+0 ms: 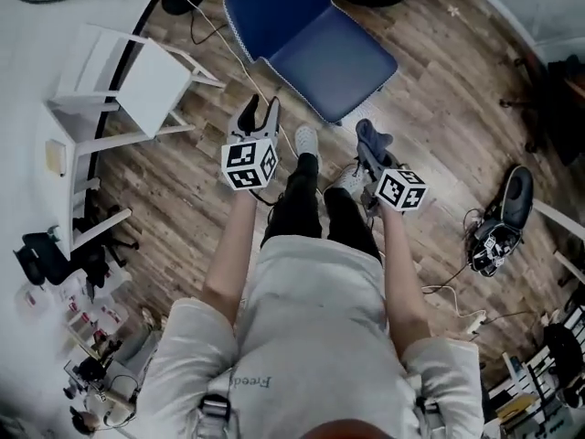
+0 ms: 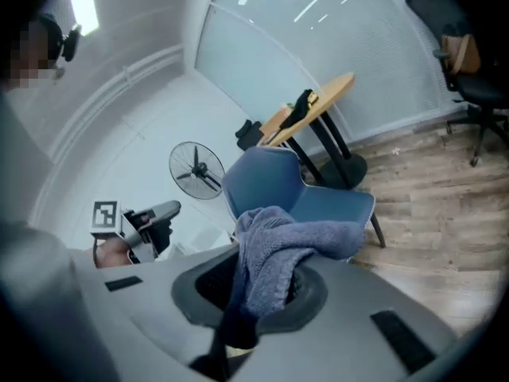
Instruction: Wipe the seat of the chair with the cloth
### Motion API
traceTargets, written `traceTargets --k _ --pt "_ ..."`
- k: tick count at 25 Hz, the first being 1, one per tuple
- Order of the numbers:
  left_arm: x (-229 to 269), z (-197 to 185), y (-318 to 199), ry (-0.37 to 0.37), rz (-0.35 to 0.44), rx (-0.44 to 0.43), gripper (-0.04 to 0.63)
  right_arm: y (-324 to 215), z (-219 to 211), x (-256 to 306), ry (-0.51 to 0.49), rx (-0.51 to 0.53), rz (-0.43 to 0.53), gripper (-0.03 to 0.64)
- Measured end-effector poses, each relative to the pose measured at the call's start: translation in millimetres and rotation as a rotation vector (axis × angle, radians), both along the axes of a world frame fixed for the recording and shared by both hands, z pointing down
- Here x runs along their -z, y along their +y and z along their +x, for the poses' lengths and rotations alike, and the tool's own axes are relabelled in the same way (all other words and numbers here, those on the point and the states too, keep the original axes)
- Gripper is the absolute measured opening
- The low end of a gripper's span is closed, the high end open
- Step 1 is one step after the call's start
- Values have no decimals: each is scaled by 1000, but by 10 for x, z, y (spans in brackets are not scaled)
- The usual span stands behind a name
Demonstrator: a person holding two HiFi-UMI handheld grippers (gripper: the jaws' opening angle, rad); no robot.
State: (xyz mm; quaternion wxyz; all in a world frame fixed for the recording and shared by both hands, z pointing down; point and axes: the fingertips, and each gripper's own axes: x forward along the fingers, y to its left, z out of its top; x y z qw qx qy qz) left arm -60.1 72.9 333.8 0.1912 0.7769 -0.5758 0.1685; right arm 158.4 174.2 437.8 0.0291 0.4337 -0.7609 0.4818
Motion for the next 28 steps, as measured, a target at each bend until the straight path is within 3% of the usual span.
traceTargets --k 5,10,15,24,28 --pt "395 133 352 -11 19 -62 189 27 32 894 33 -15 140 45" --pt "469 300 612 -34 -1 -72 189 1 130 1307 122 -8 210 46" --pt "516 454 825 -26 -22 -94 189 138 249 1428 216 -9 231 45" --pt "535 477 902 26 -23 -59 185 122 313 1423 262 -11 281 45" --pt "568 555 839 36 -13 -54 144 73 302 1398 257 6 284 45"
